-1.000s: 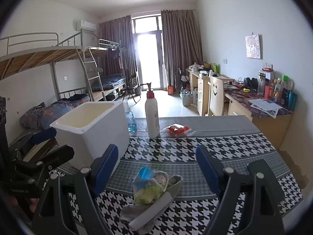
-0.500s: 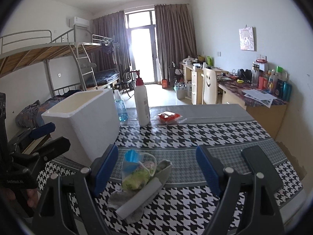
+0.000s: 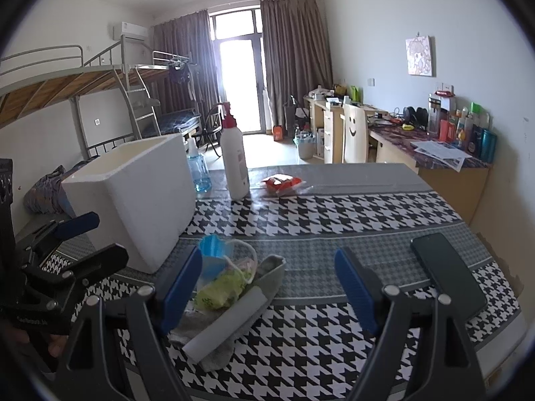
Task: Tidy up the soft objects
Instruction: 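Reach the left tool to the green-printed plastic bag while the right tool reaches the white rolled item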
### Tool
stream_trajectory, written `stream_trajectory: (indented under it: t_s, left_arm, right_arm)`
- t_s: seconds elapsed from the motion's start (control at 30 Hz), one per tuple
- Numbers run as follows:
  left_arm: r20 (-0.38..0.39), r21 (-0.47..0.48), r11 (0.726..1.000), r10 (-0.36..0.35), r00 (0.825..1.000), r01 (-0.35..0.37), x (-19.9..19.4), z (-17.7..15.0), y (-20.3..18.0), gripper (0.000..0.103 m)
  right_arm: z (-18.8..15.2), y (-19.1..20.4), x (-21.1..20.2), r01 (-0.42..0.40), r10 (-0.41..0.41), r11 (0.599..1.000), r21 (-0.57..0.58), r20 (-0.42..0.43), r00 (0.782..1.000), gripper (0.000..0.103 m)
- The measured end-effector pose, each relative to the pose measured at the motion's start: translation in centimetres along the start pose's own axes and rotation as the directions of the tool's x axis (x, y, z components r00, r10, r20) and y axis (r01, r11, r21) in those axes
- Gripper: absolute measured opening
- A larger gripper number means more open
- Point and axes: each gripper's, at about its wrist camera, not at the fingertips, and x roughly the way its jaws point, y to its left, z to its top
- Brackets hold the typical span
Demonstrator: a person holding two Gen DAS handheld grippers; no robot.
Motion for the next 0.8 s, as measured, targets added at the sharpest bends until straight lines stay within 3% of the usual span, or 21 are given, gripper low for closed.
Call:
stream_trajectory:
  t_s: [0.3, 0.6, 0.8]
  left_arm:
    - [-0.054, 0.023, 1.0, -0.013, 0.998, 0.014, 1.8, -0.5, -0.3, 0.102]
    - [-0.106, 0.031, 0.996, -0.081, 0.991, 0.085, 3.2, -1.1, -0.9, 0.1]
    - [-0.169, 0.021, 0.991, -0.129, 0.977, 0.134, 4.7, -1.4, -1.3, 0.091]
  right_arm:
    - [-1.6, 0.0, 0.3, 0.019, -0.019, 1.0, -0.011, -0.041, 0.999, 0.085]
    - [-2.3, -0.4, 0.3, 0.017, -0.016, 1.0, 0.006, -0.061, 0.998, 0.085]
    - [-2.9, -0.9, 0.6, 0.011, -0.01, 1.0, 0.015, -0.08, 0.997, 0.085]
